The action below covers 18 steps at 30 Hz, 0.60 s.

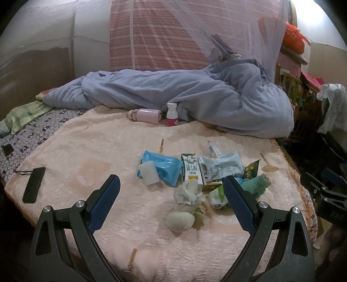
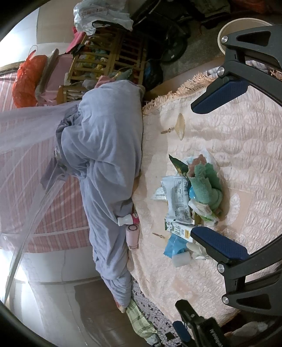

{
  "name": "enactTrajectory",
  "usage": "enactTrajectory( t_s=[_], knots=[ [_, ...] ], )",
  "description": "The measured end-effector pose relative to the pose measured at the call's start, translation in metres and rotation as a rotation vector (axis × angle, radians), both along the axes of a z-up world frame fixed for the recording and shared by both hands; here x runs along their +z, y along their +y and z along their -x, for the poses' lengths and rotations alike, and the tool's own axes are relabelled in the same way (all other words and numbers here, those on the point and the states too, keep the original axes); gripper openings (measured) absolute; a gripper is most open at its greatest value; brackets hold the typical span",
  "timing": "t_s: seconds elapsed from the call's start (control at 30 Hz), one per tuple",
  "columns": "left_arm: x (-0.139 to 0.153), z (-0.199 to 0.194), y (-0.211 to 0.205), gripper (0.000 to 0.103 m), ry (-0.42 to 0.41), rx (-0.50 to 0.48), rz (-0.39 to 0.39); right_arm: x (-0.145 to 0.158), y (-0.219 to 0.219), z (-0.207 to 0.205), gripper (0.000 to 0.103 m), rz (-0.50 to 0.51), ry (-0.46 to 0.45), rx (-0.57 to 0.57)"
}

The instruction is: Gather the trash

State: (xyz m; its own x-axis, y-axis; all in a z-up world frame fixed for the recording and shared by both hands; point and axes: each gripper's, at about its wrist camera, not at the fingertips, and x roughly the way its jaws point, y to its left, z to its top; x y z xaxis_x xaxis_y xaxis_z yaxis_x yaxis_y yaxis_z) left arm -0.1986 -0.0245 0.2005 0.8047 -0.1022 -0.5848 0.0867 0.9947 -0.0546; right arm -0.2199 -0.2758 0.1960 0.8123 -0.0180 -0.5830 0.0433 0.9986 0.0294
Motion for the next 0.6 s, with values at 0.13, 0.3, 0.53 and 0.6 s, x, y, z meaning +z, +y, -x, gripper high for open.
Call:
enactTrajectory(
  t_s=[0.13, 0.3, 0.53, 0.6],
  knots=[
    [0.013, 0.007, 0.010, 0.095, -0.014, 0.019, -0.012, 0.003, -0.004, 0.002, 0.103, -0.017, -0.004, 0.001],
    [0.024, 0.013, 0.022, 0.096, -0.008, 0.008, 0.025, 0.004, -0.004, 0.003, 0.103, -0.008, 0.001, 0.001],
    [0.006, 0.004, 0.024, 0.095, 0.024, -0.010, 0.030, -0.005, -0.003, 0.001, 0.103, 0.018, 0.043, 0.040],
    [-0.002, 0.002, 0.025, 0.095, 0.045, -0.025, 0.027, -0.008, -0.002, -0.001, 0.103, 0.024, 0.050, 0.044]
  ],
)
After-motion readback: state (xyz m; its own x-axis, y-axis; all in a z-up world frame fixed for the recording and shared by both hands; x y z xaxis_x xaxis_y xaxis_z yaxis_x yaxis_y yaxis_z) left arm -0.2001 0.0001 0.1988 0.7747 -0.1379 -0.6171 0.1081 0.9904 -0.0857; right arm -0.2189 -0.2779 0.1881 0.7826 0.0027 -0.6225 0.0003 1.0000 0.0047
